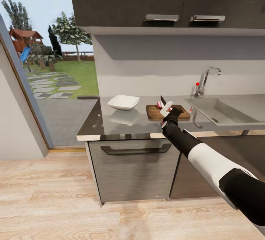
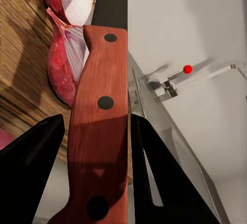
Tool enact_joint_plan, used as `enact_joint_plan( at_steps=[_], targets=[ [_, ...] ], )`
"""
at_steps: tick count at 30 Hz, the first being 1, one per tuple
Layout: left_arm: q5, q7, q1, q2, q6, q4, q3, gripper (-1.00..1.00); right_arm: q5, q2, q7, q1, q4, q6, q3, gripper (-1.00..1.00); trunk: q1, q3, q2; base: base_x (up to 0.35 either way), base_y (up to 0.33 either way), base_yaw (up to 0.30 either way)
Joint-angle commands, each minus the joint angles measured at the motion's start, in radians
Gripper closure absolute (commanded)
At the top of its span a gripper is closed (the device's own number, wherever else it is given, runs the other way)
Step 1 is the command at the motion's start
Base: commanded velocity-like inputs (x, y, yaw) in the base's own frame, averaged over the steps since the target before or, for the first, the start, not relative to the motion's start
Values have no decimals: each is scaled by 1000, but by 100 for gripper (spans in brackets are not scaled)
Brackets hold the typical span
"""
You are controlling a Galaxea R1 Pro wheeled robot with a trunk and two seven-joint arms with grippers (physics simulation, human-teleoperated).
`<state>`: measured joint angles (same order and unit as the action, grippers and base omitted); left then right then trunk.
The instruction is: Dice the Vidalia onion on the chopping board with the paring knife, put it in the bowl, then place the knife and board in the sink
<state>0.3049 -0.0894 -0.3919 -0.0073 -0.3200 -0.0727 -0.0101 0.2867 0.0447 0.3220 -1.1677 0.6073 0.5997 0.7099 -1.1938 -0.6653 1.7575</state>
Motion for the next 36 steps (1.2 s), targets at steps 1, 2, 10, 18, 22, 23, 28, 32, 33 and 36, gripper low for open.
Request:
enact_joint_plan(
  at_steps=[1, 2, 10, 18, 22, 23, 28, 32, 33, 36],
  targets=[
    [1, -1, -2, 0, -7, -4, -1, -100, -1, 1, -1, -1, 1, 6, 7, 100, 0, -1, 1, 0, 0, 0],
    [1, -1, -2, 0, -7, -4, -1, -100, -1, 1, -1, -1, 1, 6, 7, 100, 0, -1, 1, 0, 0, 0],
    [1, -1, -2, 0, -7, -4, -1, -100, -2, 1, -2, -1, -1, 6, 8, 100, 0, -1, 1, 0, 0, 0],
    [1, -1, -2, 0, -7, -4, -1, -100, -2, -13, -8, 0, -47, 5, 57, 100, 0, -1, 1, 0, 0, 0],
    [1, -1, -2, 0, -7, -4, -1, -100, -3, -13, -8, 0, -48, 5, 63, 100, 0, -1, 1, 0, 0, 0],
    [1, -1, -2, 0, -7, -4, -1, -100, -3, -13, -8, 0, -48, 5, 63, 100, 0, -1, 1, 0, 0, 0],
    [1, -1, -2, 0, -7, -4, -1, -100, -2, -12, -8, 0, -49, 5, 63, 100, 0, -1, 1, 0, 0, 0],
    [2, -1, -2, 0, -7, -4, -1, -100, -3, -13, -7, 0, -49, 5, 63, 100, 0, -1, 1, 0, 0, 0],
    [1, -1, -2, 0, -7, -4, -1, -100, -3, -13, -7, 0, -49, 5, 63, 100, 0, -1, 1, 0, 0, 0],
    [2, -1, -2, 0, -7, -4, -1, -100, -2, -13, -7, -1, -49, 5, 63, 100, 0, -1, 1, 0, 0, 0]
  ],
)
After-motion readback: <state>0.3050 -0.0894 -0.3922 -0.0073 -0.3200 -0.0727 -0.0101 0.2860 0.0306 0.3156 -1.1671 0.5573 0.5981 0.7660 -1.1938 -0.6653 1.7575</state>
